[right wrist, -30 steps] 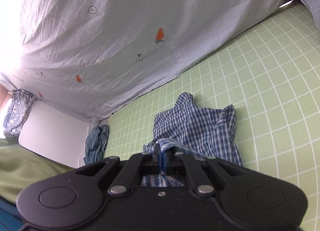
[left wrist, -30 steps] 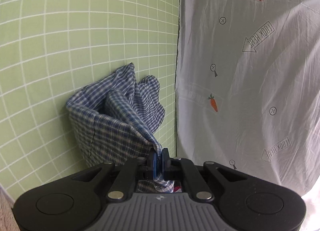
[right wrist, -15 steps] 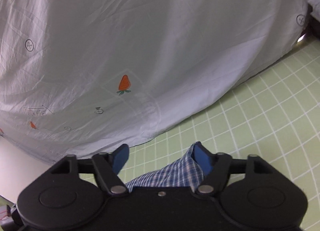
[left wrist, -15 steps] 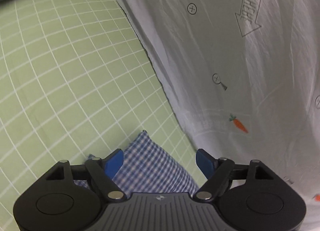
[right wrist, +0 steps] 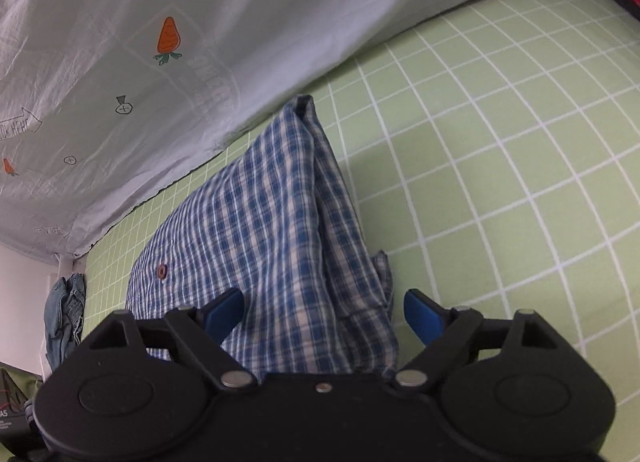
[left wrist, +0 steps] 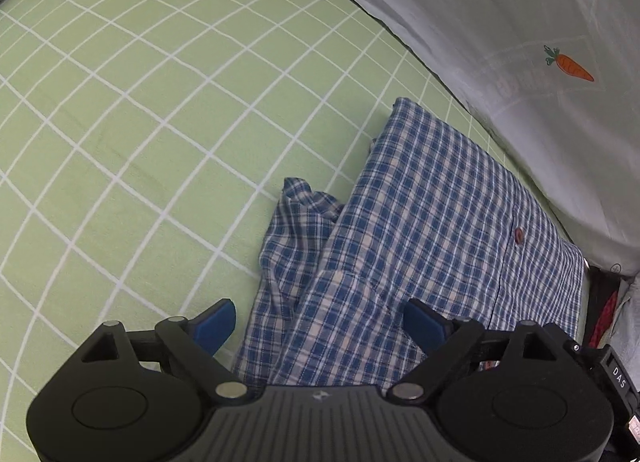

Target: Fold clothes

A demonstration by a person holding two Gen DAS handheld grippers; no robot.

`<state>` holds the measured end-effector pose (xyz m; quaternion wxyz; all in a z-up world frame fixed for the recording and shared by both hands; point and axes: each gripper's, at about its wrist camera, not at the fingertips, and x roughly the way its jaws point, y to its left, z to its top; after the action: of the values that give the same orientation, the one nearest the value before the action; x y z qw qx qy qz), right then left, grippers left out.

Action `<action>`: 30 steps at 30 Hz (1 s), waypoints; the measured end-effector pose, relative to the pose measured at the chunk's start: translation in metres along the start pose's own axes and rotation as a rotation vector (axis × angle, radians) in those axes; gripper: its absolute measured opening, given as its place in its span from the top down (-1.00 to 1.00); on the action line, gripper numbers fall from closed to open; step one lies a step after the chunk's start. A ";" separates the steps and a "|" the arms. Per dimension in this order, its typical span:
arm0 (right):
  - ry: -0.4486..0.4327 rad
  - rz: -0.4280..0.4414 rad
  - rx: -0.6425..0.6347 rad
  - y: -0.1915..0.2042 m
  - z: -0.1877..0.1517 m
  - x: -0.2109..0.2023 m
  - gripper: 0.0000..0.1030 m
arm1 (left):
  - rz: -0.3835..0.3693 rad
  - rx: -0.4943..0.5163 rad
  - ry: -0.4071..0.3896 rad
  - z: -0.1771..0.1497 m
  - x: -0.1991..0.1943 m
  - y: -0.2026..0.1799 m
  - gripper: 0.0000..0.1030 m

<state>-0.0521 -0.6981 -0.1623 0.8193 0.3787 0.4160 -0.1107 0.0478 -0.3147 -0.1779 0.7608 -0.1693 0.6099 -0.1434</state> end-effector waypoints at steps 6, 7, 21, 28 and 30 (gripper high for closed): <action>0.038 0.018 0.008 0.000 -0.003 0.013 -0.79 | -0.017 0.045 -0.011 0.004 0.009 -0.011 -0.90; 0.039 0.020 0.004 0.002 -0.003 0.015 -0.84 | -0.014 0.058 -0.013 0.004 0.009 -0.013 -0.90; 0.142 0.043 -0.192 0.067 -0.020 0.049 -0.86 | -0.232 0.023 -0.013 0.004 0.028 -0.024 -0.51; 0.174 0.100 -0.196 0.085 -0.029 0.044 0.24 | -0.300 0.018 0.016 -0.008 0.025 -0.033 0.19; 0.171 0.108 -0.191 0.086 -0.031 0.036 0.38 | -0.321 0.034 0.027 -0.014 0.021 -0.039 0.24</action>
<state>-0.0055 -0.6120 -0.1559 0.8179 0.3289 0.4720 0.0066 0.0380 -0.3595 -0.1821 0.7228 -0.2498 0.5825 -0.2756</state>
